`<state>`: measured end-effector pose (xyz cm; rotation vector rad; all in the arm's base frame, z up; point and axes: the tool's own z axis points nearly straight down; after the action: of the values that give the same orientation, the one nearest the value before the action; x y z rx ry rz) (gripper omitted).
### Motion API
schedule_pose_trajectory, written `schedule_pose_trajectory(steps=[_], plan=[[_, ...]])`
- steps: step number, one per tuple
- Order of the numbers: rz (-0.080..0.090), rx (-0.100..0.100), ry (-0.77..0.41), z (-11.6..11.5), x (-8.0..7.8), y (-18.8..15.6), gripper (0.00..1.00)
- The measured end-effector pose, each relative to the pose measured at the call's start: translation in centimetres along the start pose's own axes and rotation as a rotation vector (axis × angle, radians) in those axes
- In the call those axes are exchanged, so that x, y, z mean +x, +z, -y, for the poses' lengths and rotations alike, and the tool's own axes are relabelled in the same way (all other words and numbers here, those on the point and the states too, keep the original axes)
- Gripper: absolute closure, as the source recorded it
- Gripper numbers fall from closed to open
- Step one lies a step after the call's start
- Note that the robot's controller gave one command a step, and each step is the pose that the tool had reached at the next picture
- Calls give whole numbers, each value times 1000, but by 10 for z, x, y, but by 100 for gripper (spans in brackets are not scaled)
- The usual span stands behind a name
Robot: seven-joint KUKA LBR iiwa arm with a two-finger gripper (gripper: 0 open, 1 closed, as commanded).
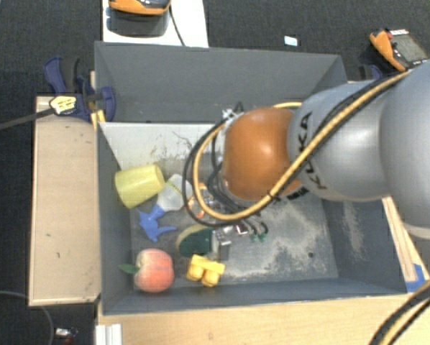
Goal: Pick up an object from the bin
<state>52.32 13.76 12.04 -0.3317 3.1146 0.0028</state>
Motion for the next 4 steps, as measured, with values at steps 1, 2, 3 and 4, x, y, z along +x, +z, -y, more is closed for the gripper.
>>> schedule_pose_trajectory(steps=[1, 2, 3, 4], plan=[[-5, 1, -88, -3, 4, 26, 0], [3, 0, -121, -4, 5, 2, 0], [-1, 0, 18, 2, 0, 37, 0], [19, -2, 20, 1, 0, 46, 100]])
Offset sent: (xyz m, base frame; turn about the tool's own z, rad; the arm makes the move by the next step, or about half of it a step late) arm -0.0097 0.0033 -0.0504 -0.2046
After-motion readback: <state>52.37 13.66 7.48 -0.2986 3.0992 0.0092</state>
